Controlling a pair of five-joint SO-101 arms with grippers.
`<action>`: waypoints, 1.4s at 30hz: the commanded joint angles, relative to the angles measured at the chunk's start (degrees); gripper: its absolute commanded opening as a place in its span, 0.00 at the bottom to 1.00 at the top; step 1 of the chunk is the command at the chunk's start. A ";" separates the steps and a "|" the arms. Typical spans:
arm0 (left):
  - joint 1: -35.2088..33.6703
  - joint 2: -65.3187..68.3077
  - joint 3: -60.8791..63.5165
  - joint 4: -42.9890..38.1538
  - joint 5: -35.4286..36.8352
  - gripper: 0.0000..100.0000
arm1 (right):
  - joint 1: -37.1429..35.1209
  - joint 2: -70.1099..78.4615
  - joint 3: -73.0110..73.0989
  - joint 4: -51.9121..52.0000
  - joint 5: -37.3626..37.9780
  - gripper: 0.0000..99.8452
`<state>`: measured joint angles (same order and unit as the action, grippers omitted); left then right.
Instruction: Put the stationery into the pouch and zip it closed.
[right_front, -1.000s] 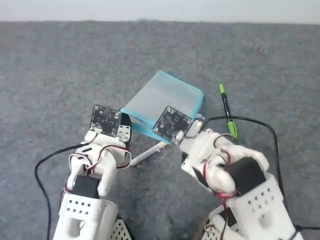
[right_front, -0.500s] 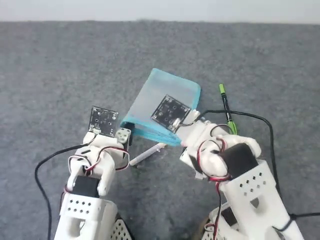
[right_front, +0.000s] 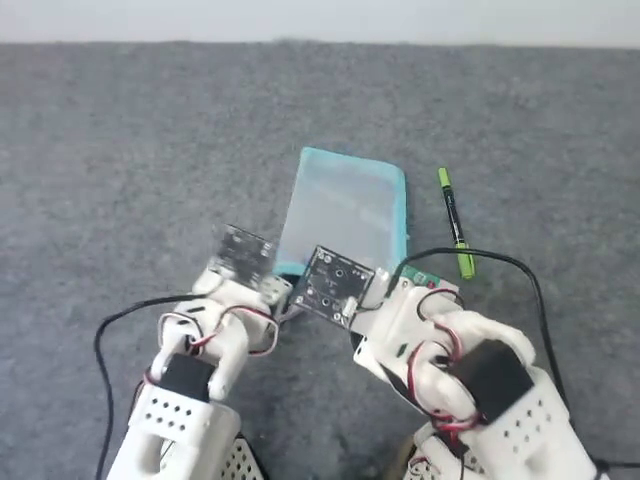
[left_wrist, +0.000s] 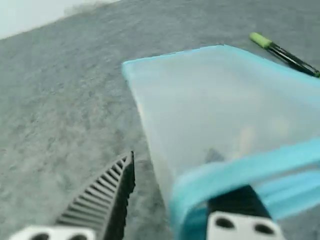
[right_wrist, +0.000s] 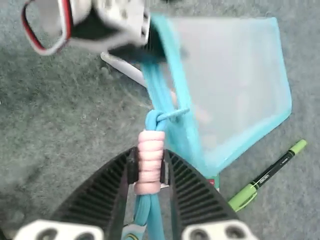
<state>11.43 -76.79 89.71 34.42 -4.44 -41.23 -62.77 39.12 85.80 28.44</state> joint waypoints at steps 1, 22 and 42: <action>3.52 -1.05 -0.66 -2.37 -3.78 0.09 | -0.75 -2.59 -0.35 1.54 0.88 0.01; -5.80 -1.14 -2.33 -3.25 1.85 0.01 | 10.95 -2.33 -0.26 1.45 0.88 0.01; -16.35 -1.14 -3.47 -3.16 4.75 0.01 | 19.91 28.88 -15.65 -4.00 -5.01 0.01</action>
<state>-1.76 -76.79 89.89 32.92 -0.48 -23.12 -35.52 28.13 82.81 24.40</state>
